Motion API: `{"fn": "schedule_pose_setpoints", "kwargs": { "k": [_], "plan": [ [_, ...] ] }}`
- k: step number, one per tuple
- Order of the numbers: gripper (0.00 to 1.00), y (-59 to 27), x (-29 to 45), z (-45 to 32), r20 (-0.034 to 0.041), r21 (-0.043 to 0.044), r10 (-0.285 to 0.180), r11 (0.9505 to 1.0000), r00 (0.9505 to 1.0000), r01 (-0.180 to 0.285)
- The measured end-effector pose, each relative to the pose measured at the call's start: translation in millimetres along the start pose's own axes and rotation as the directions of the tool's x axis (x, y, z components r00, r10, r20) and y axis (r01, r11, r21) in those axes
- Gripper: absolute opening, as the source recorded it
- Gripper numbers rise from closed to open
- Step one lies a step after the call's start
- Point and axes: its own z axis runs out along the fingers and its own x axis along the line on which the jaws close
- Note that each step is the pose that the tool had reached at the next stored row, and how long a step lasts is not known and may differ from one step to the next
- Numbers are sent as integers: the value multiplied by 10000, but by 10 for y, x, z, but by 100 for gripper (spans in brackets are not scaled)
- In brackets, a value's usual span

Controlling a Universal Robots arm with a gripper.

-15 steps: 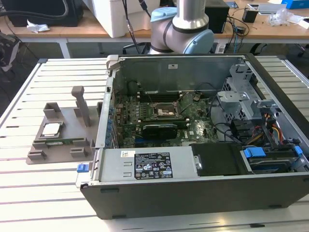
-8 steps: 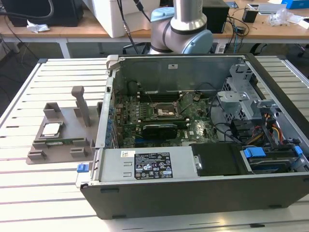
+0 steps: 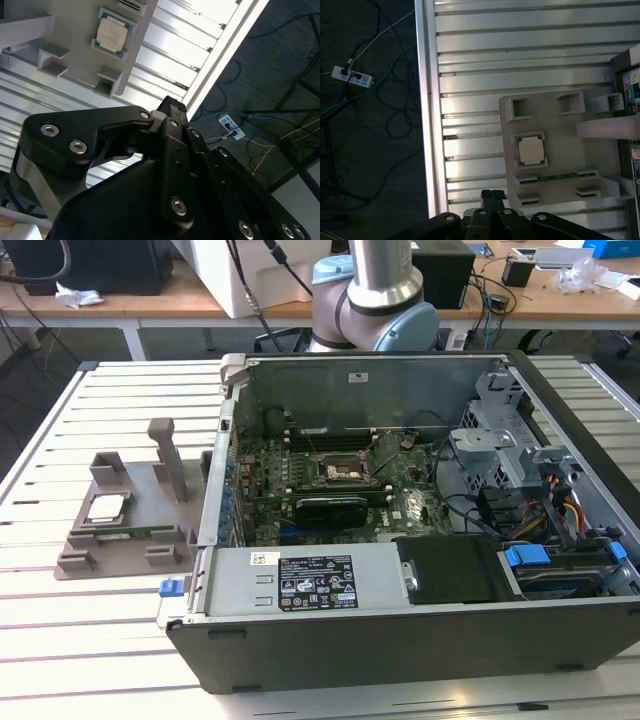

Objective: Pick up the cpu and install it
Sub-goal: 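Reach for the cpu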

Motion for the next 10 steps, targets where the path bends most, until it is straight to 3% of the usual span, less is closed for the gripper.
{"fn": "schedule_pose_setpoints", "kwargs": {
  "k": [7, 10],
  "plan": [
    [11, 12, 248, 46, -2, 5, 1, 10000, 10000, -1],
    [11, 47, 248, 76, 0, 15, -19, 10000, 10000, 19]
  ]
}}
